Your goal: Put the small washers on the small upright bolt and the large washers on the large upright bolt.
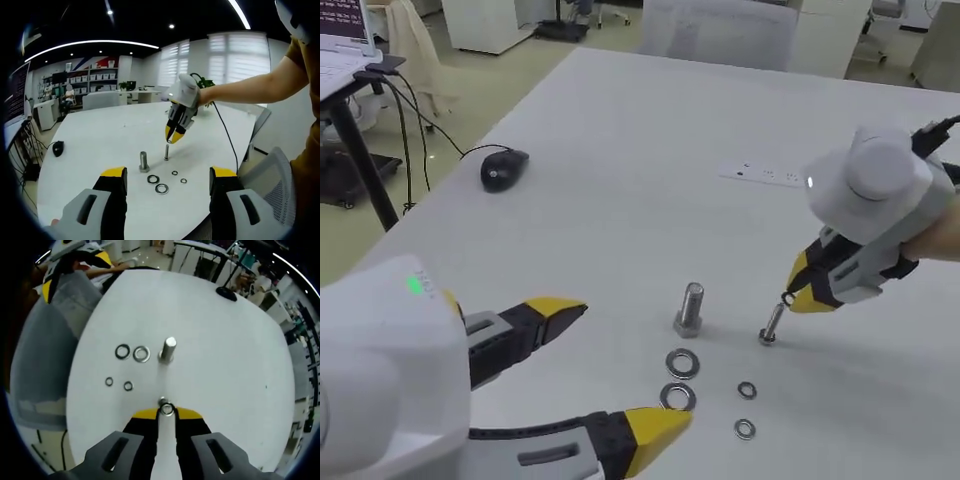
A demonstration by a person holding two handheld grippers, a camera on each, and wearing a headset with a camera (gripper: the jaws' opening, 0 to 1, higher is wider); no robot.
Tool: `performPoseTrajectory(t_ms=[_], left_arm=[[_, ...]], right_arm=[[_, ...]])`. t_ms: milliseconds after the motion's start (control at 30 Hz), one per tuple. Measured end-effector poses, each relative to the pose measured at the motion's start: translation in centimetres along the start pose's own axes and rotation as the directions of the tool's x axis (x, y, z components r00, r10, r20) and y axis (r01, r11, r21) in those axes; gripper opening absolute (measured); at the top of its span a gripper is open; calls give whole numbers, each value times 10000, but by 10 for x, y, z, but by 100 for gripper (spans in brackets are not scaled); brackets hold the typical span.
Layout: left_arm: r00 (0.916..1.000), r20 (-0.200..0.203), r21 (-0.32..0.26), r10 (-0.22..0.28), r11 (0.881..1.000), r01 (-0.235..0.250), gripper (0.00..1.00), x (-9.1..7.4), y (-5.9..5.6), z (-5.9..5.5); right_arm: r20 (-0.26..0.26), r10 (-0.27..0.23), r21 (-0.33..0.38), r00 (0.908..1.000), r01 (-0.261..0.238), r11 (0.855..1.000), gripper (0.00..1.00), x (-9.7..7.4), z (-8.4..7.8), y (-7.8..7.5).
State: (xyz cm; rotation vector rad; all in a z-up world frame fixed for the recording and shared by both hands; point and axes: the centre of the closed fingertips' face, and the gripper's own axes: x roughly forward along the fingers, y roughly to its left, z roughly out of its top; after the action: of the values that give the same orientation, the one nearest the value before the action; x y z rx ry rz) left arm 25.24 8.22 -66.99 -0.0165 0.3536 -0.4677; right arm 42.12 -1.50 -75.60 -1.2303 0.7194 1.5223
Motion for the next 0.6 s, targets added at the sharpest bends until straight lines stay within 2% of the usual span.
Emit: performPoseTrajectory(t_ms=[200, 600], left_arm=[[10000, 29, -50, 69, 10000, -68, 66, 0, 3, 0], [10000, 2, -110, 40, 9999, -40, 66, 5, 2, 0]], right_arm=[[12, 130, -113, 9999, -130, 9999, 12, 2, 3, 1], [-378, 330, -313, 9987, -342, 9989, 13, 15, -4, 1]])
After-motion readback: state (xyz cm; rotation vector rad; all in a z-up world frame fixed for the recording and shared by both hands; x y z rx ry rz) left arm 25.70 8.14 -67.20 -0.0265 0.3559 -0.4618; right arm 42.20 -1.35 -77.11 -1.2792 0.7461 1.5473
